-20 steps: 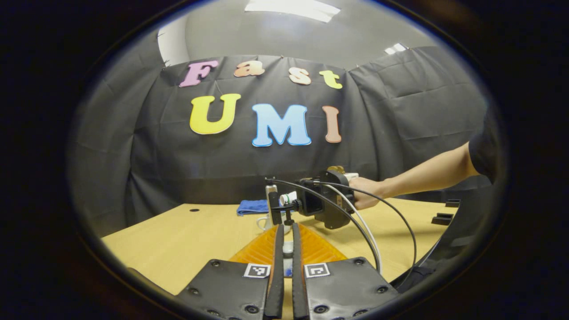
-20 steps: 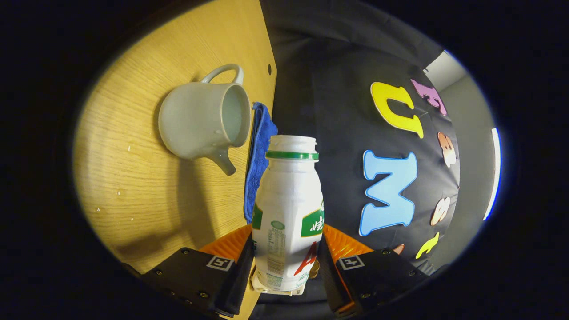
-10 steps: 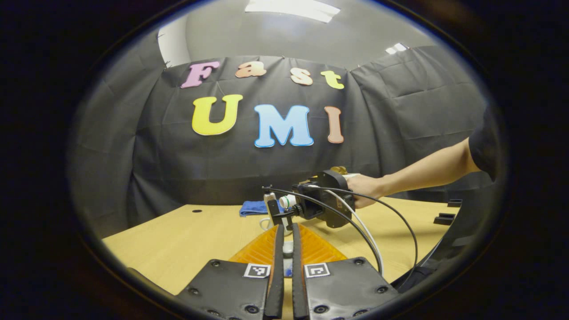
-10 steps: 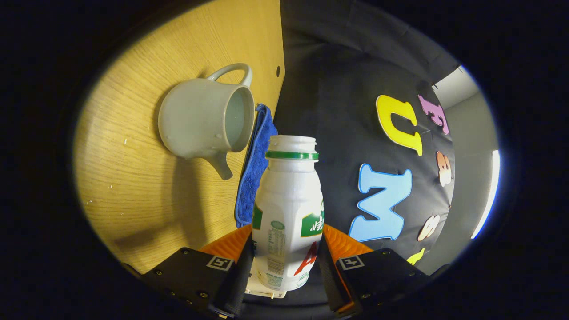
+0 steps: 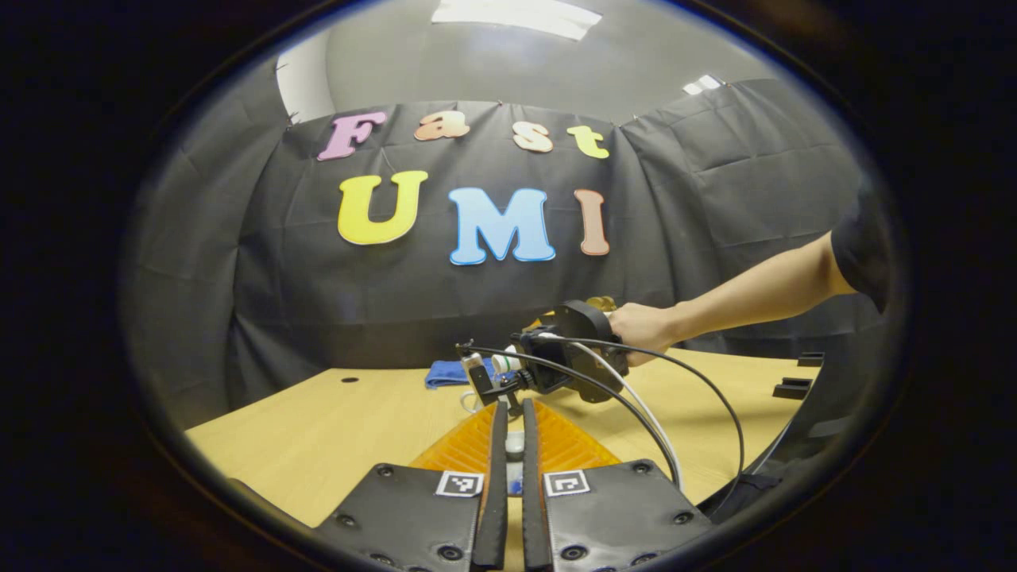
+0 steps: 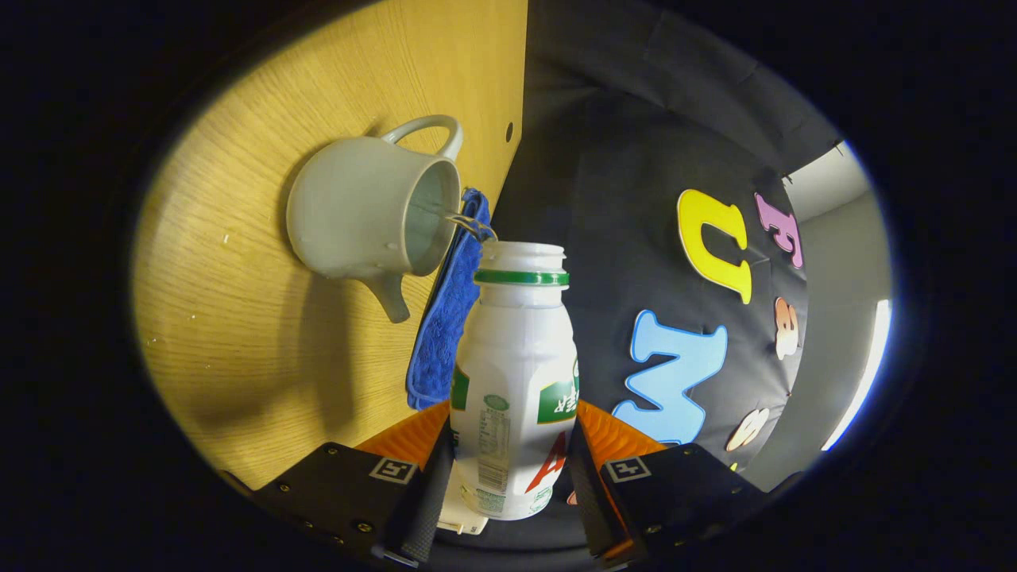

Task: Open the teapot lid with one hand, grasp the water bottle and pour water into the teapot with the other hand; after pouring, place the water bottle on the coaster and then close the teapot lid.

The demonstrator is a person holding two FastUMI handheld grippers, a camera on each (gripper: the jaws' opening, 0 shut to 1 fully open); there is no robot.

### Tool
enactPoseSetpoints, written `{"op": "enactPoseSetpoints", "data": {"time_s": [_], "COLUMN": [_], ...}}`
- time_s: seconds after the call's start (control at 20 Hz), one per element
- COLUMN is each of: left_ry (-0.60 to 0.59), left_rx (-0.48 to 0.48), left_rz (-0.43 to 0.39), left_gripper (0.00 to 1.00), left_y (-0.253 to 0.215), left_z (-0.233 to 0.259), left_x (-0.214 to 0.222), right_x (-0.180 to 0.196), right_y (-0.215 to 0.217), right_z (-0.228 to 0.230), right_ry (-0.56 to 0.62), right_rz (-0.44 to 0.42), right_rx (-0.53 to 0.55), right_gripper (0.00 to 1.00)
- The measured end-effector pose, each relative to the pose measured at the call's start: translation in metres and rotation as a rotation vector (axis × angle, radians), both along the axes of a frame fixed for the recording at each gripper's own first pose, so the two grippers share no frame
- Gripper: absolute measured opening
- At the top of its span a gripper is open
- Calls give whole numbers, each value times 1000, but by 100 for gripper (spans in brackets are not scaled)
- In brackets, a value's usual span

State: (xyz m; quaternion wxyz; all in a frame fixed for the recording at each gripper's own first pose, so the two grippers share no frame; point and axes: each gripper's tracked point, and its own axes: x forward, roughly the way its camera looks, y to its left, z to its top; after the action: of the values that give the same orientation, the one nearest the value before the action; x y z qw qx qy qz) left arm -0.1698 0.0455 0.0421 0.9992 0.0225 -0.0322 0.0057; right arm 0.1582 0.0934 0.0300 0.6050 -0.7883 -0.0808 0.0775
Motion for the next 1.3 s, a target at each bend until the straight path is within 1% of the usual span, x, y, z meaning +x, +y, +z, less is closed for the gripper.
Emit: {"op": "enactPoseSetpoints", "data": {"time_s": [0.05, 0.1, 0.15, 0.3, 0.35, 0.45, 0.5, 1.3], "left_ry": [-3, -5, -6, -6, -4, -6, -6, -3], "left_rx": [-1, -3, -5, -6, -7, -6, -5, -2], "left_rz": [4, 7, 8, 13, 13, 14, 15, 16], "left_gripper": [18, 14, 18, 18, 14, 14, 18, 18], "left_y": [2, 4, 5, 6, 6, 7, 7, 7], "left_z": [2, 1, 2, 1, 1, 1, 0, 0], "left_x": [-1, -1, 0, 0, 0, 0, 0, -1], "right_x": [-1, -2, -2, -2, -1, 0, 0, -3], "right_y": [1, 1, 2, 3, 4, 5, 5, 7], "right_z": [0, -1, 0, 1, 2, 4, 5, 11], "right_ry": [0, 0, 1, -7, -6, -7, -8, -41], "right_rz": [1, 1, 2, 10, 10, 13, 13, 26], "right_rx": [-2, -5, -10, -34, -39, -39, -39, -95], "right_gripper": [71, 71, 71, 71, 71, 71, 71, 71]}}
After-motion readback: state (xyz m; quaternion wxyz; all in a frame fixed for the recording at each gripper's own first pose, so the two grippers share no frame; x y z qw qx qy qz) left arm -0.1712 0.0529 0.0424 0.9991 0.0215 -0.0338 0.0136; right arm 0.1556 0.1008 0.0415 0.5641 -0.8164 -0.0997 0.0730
